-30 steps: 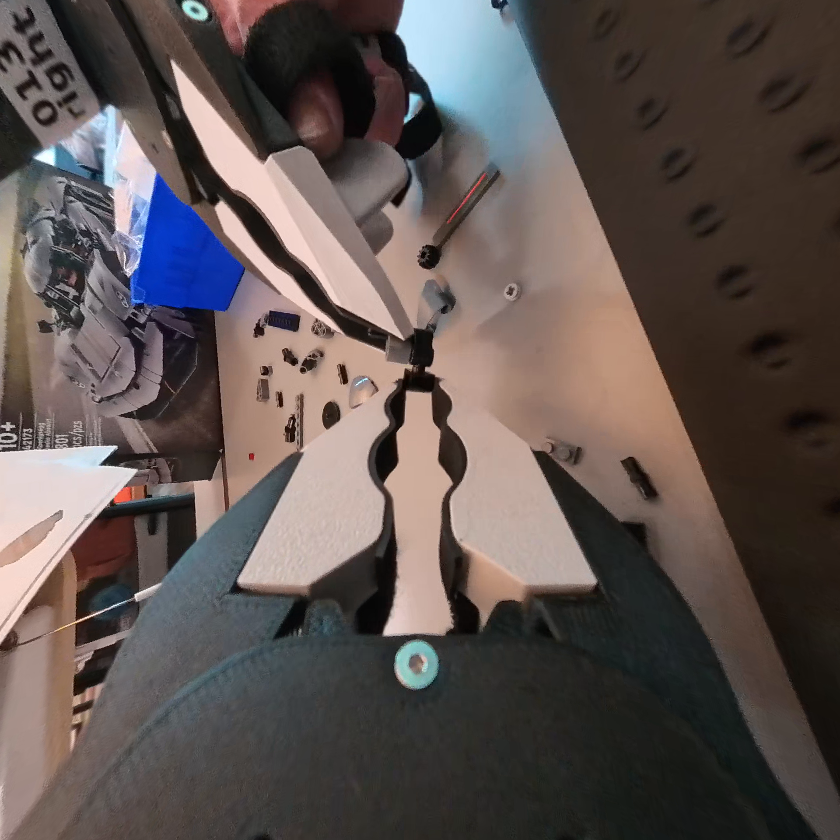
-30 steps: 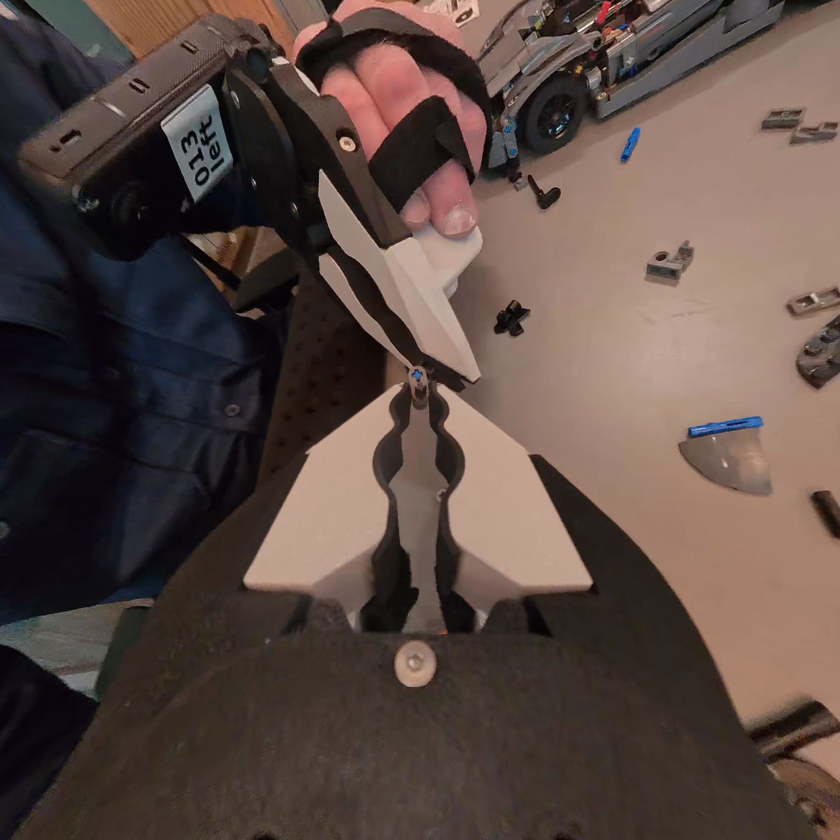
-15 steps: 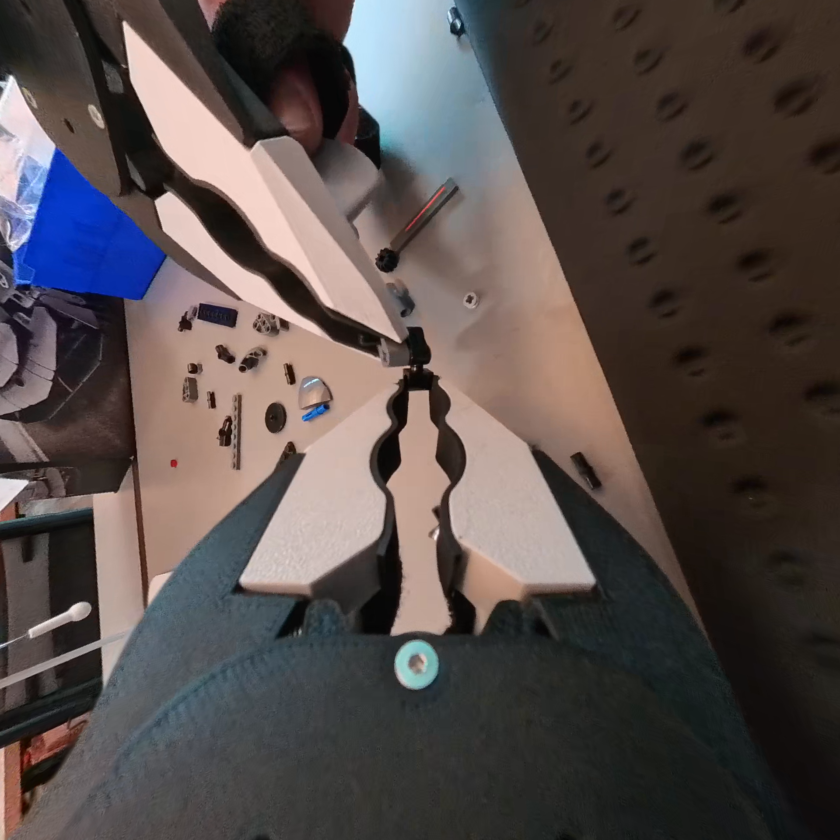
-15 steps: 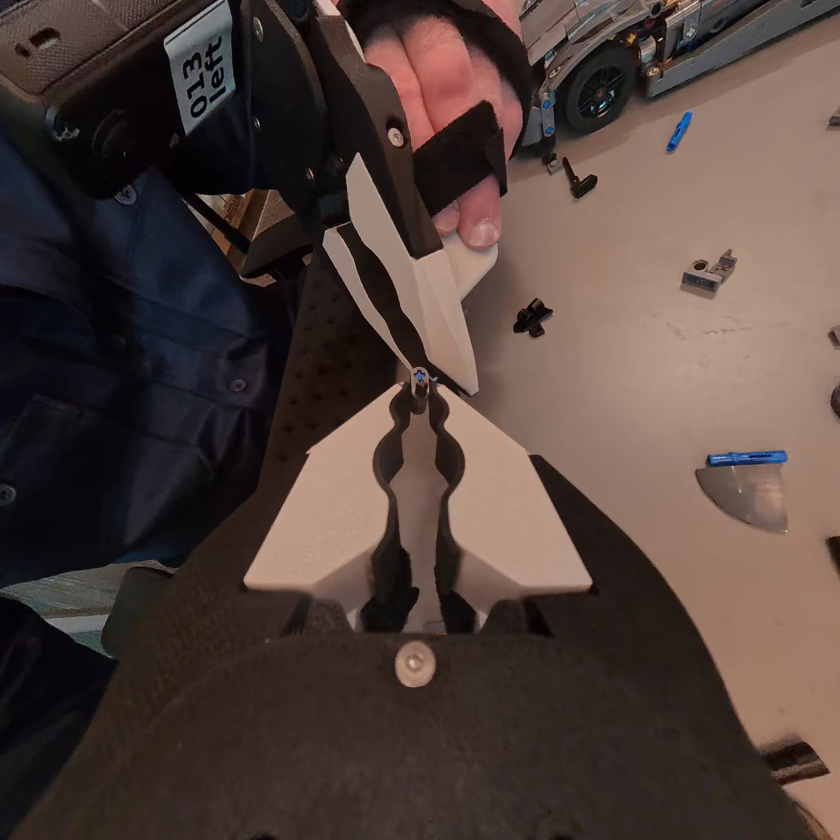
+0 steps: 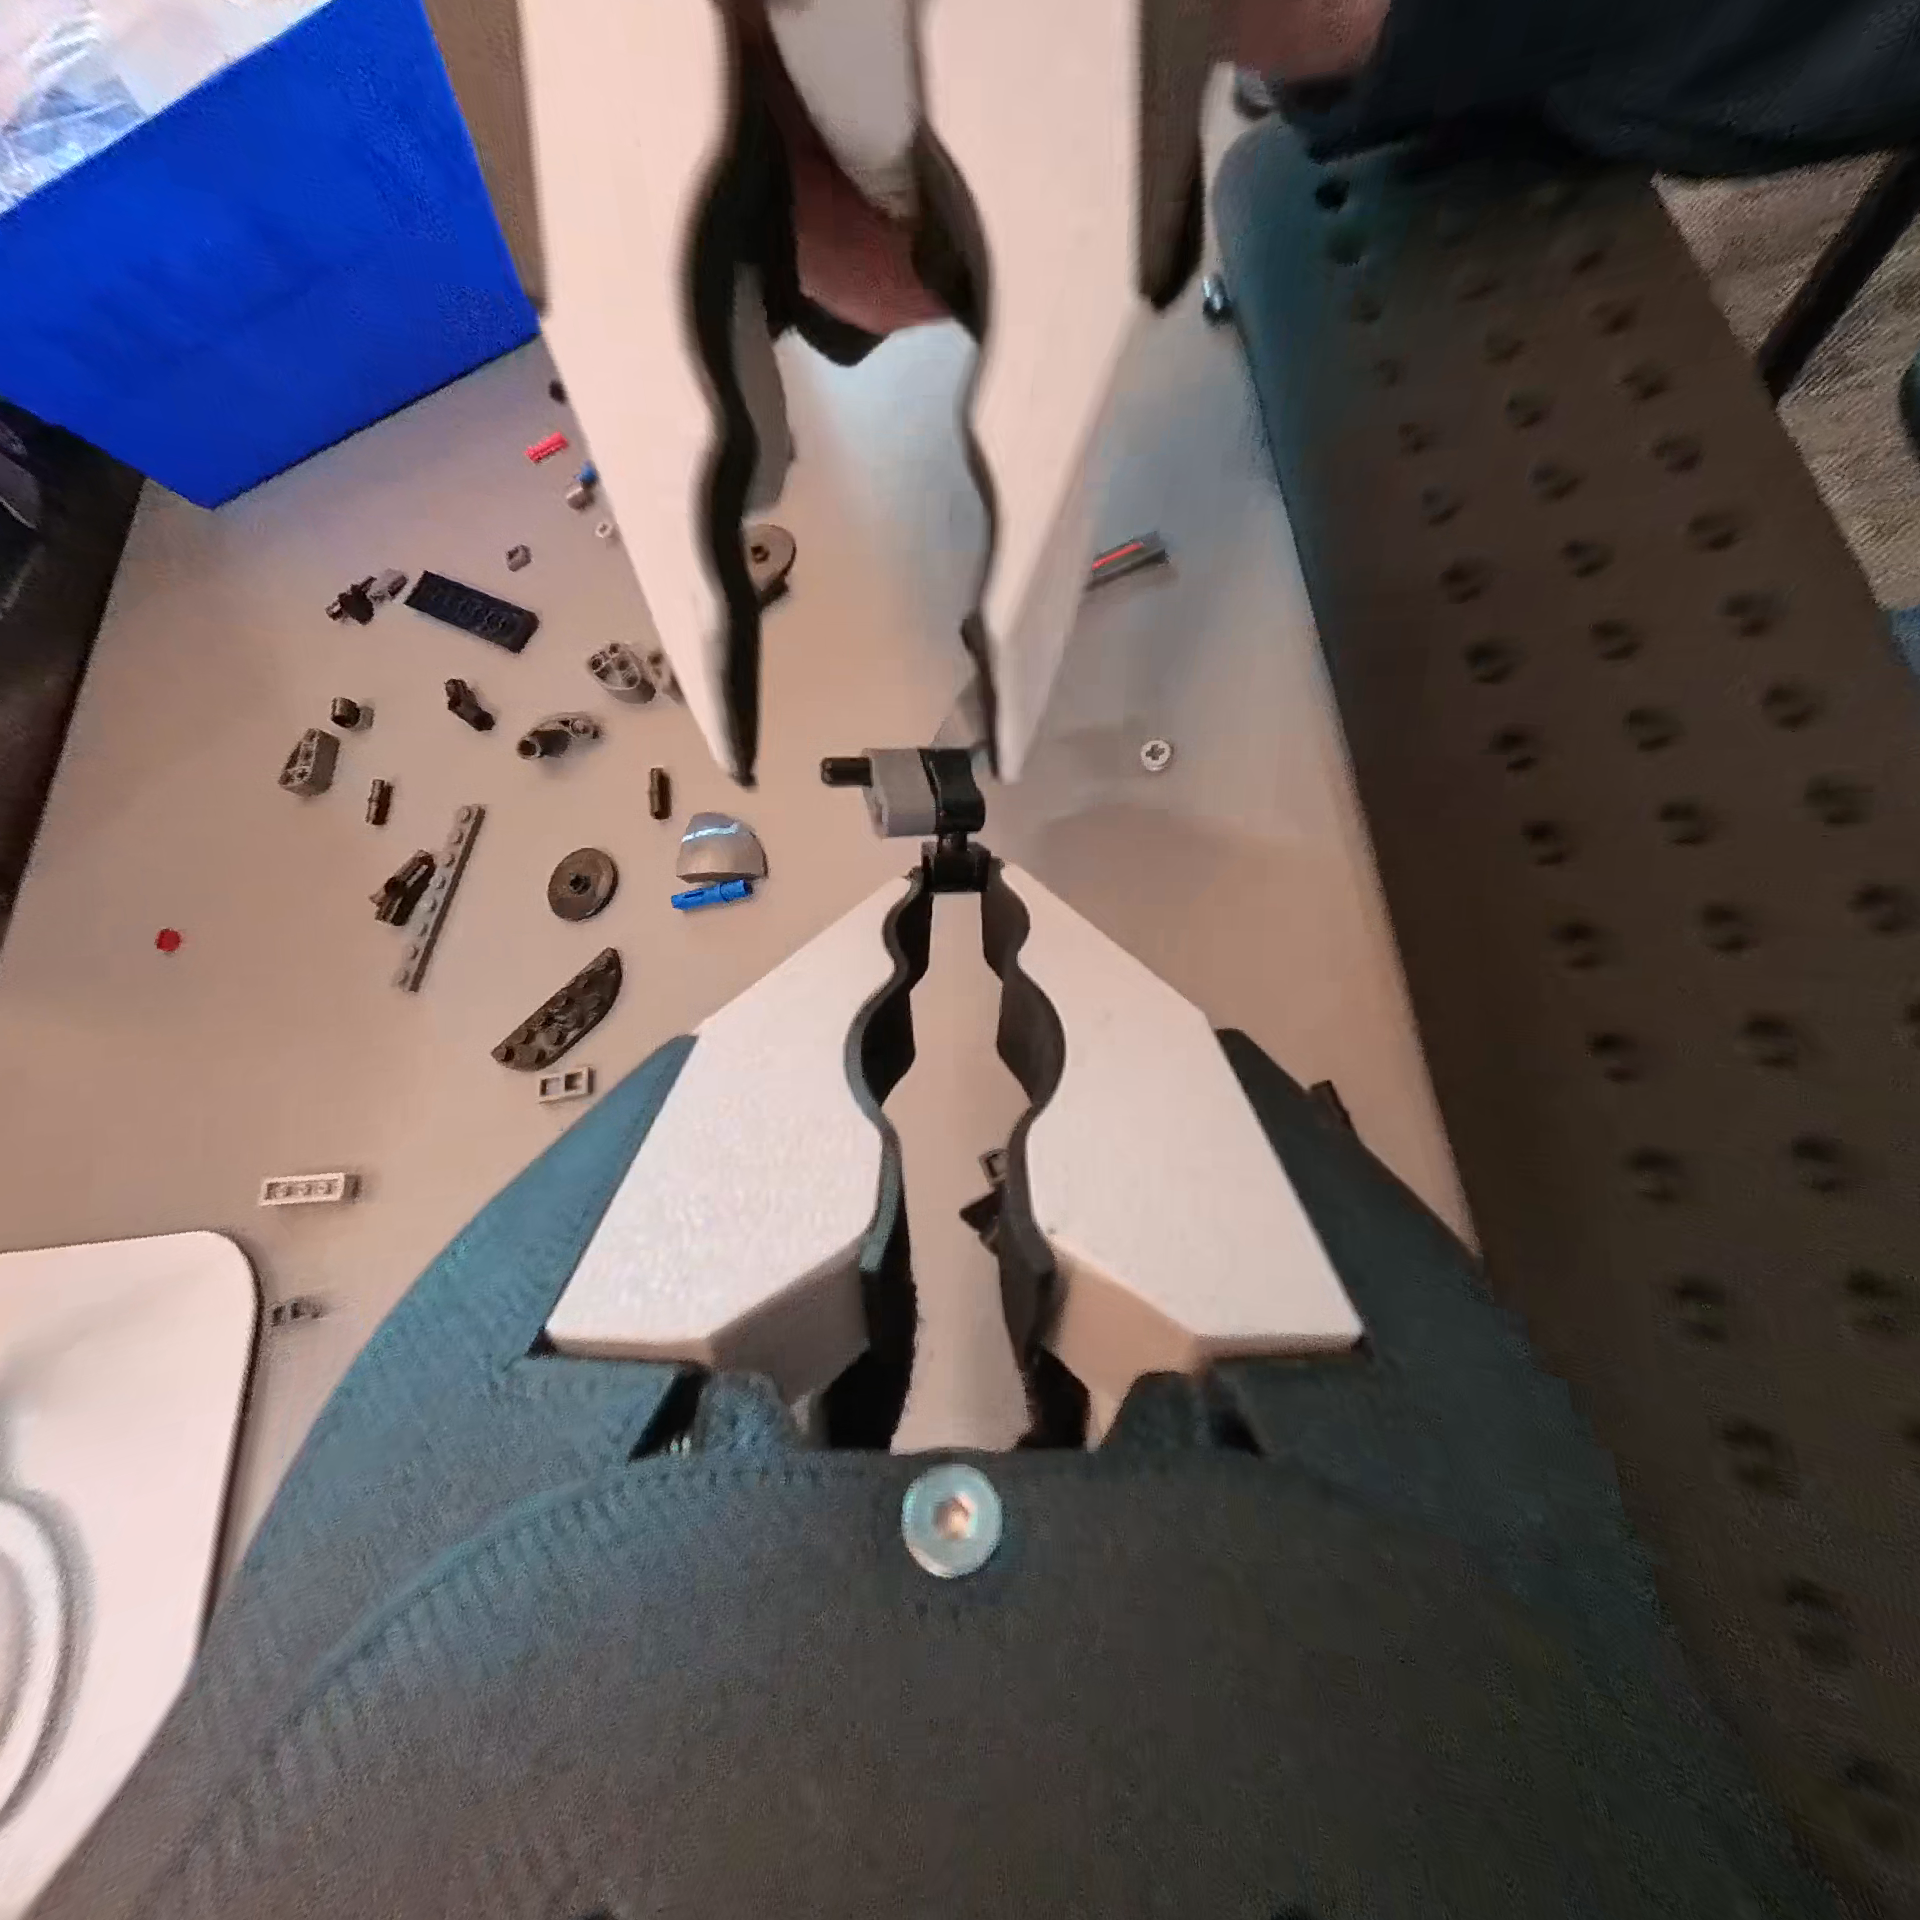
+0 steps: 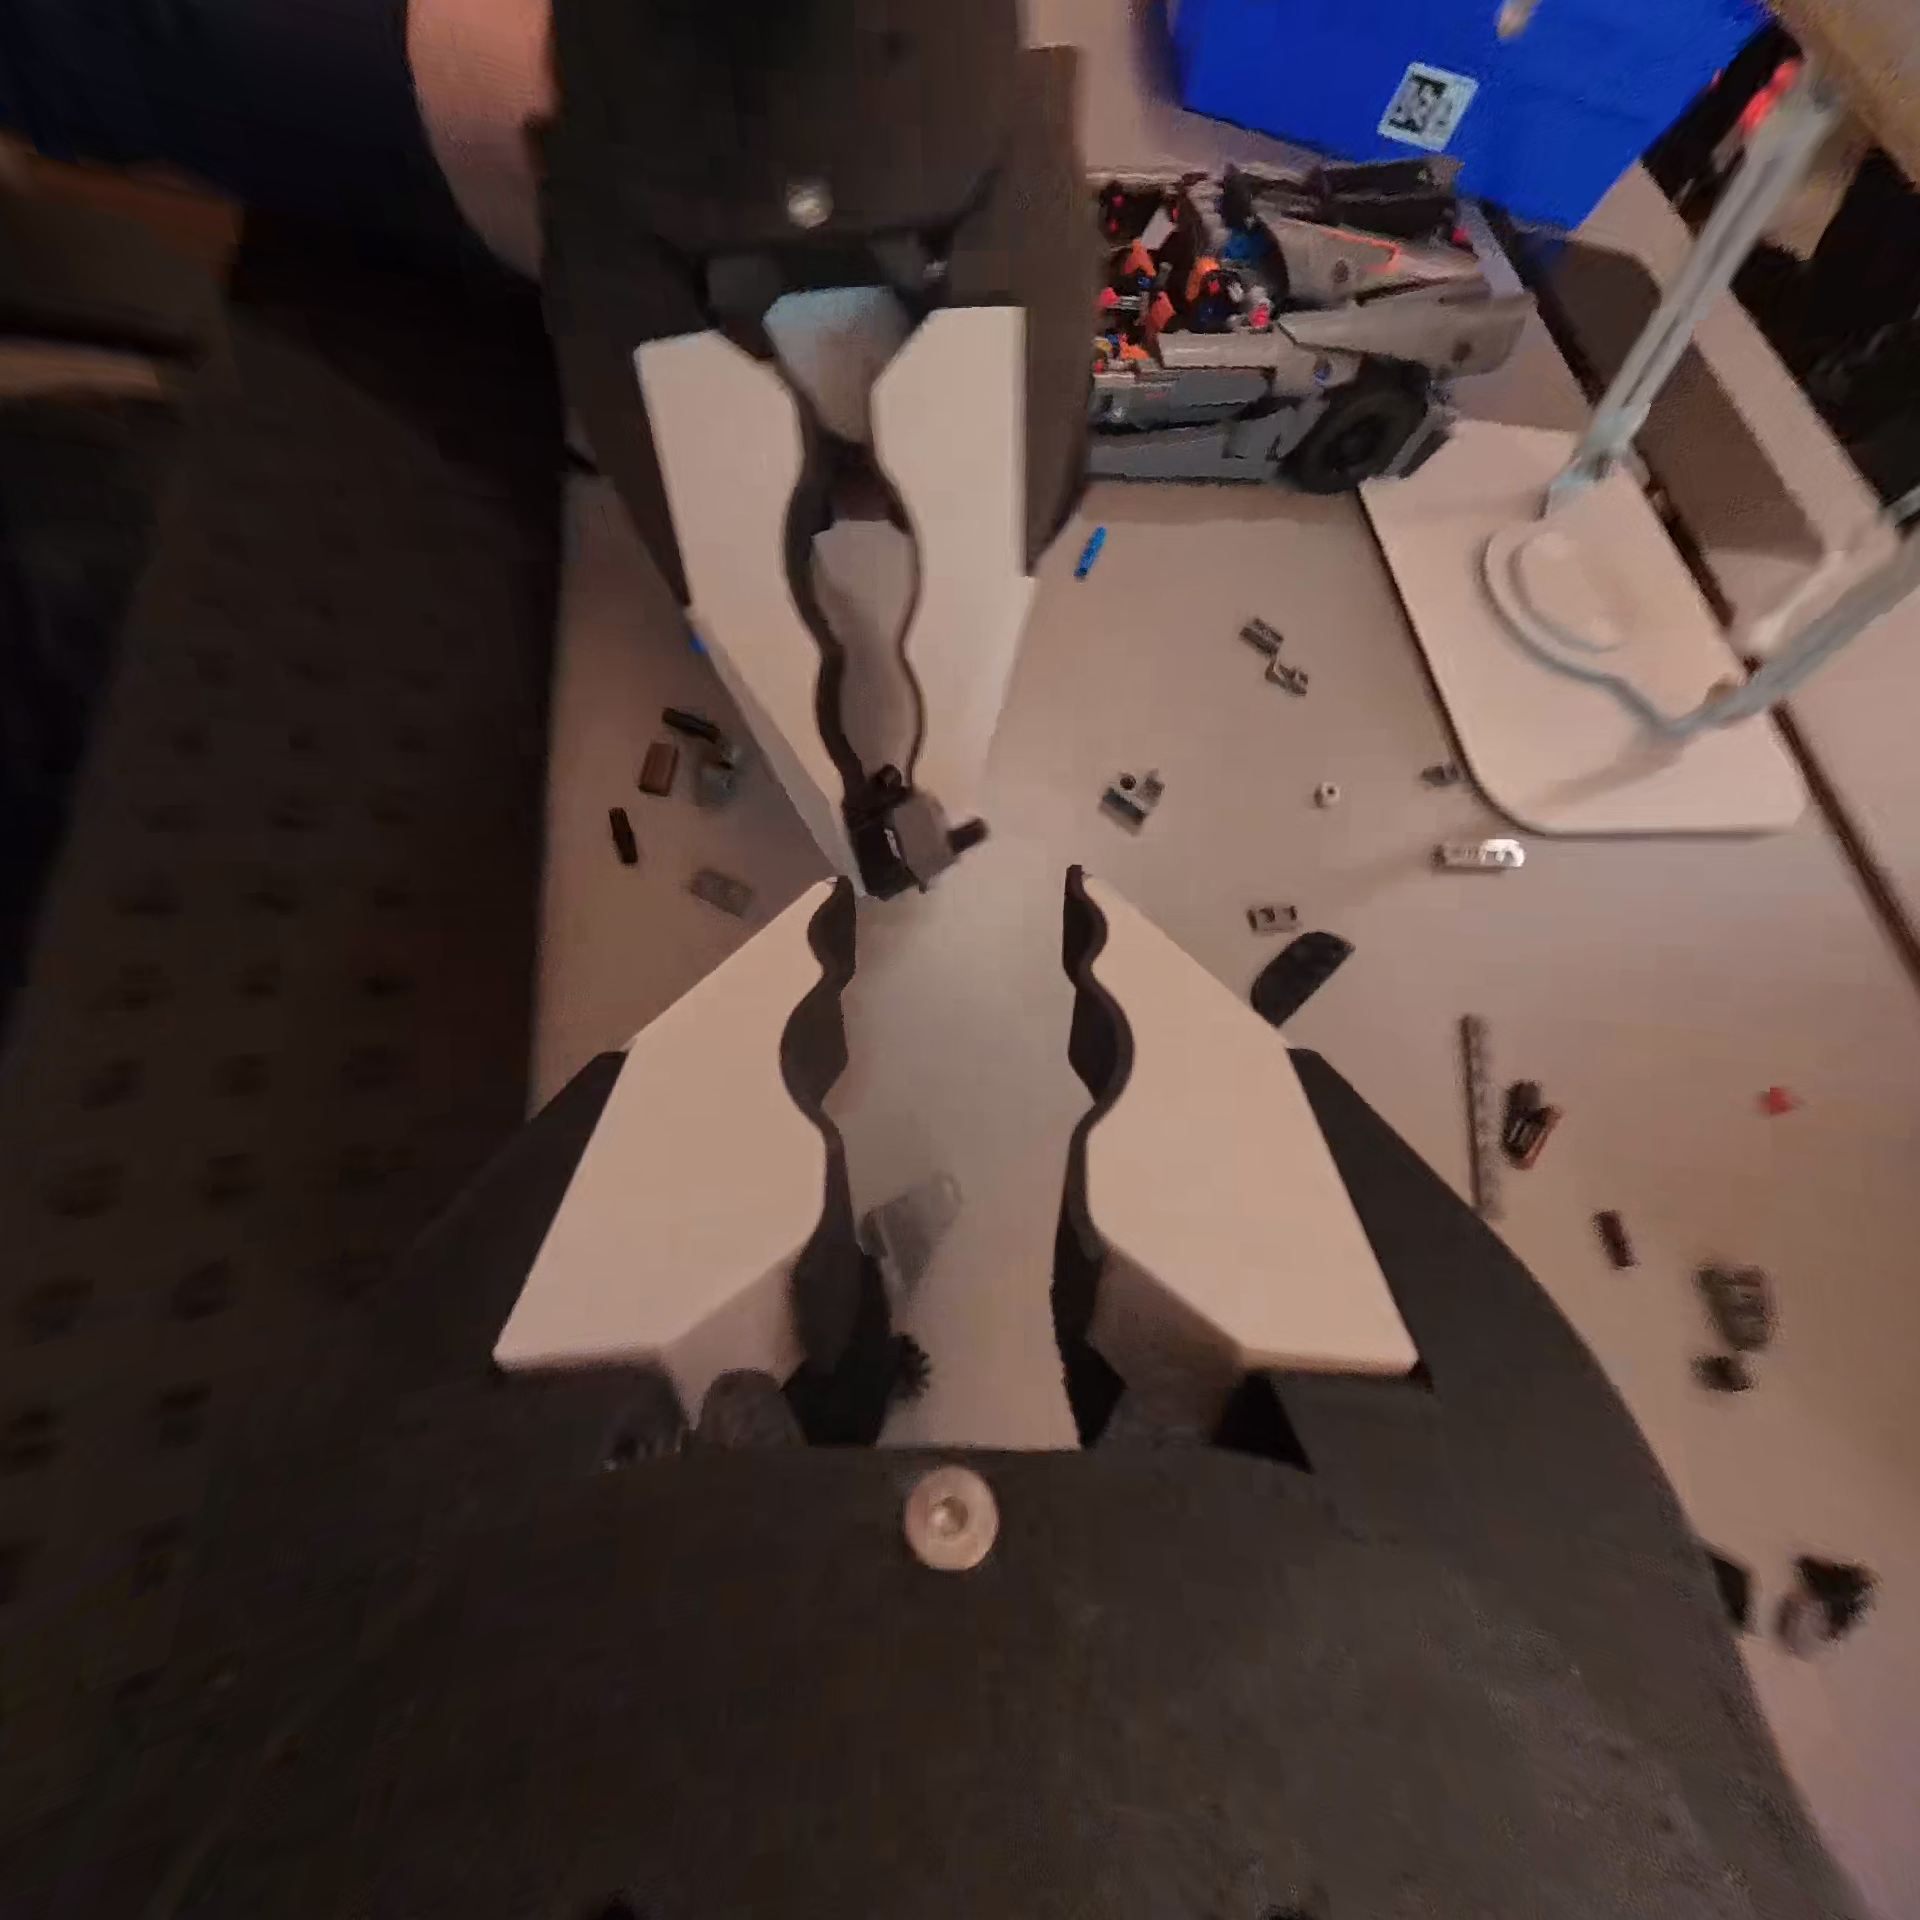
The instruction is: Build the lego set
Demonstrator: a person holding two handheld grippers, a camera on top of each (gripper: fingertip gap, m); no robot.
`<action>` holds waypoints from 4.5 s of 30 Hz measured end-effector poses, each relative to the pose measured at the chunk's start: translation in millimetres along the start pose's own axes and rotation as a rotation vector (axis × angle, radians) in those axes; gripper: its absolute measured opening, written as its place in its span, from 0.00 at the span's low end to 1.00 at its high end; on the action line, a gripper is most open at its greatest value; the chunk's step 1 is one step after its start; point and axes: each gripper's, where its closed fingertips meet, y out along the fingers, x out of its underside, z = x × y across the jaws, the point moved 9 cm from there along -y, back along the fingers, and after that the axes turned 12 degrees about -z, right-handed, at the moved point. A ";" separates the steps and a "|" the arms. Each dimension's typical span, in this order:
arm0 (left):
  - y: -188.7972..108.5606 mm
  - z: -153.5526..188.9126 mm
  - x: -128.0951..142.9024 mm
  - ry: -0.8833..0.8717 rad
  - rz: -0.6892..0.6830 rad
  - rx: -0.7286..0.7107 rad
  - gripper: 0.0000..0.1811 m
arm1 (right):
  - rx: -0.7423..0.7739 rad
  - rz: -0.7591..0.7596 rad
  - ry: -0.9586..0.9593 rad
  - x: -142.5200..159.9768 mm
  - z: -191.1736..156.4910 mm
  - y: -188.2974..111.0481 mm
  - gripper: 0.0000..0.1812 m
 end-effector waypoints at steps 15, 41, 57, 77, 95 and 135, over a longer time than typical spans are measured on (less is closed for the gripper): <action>1.3 -3.5 1.9 -0.050 0.020 0.071 0.04 | 0.114 -0.066 -0.150 -7.7 -12.0 9.8 0.12; -22.5 -12.2 -4.9 -0.038 0.188 -0.056 0.04 | -0.191 0.170 0.249 -5.7 15.8 -1.0 0.13; -52.3 -35.2 -3.7 -0.154 0.276 -0.261 0.04 | -0.188 0.015 0.175 -58.4 56.2 -14.5 0.13; -88.0 -68.9 38.7 -0.310 0.340 -0.299 0.08 | -0.447 0.628 0.548 -64.3 92.7 41.0 0.12; -79.6 -56.4 19.4 -0.120 0.146 -0.763 0.10 | -0.655 0.777 0.686 -71.2 85.9 58.4 0.12; -59.6 -41.9 22.1 0.165 -0.092 -0.743 0.05 | -0.644 0.454 0.615 -54.5 81.2 57.5 0.14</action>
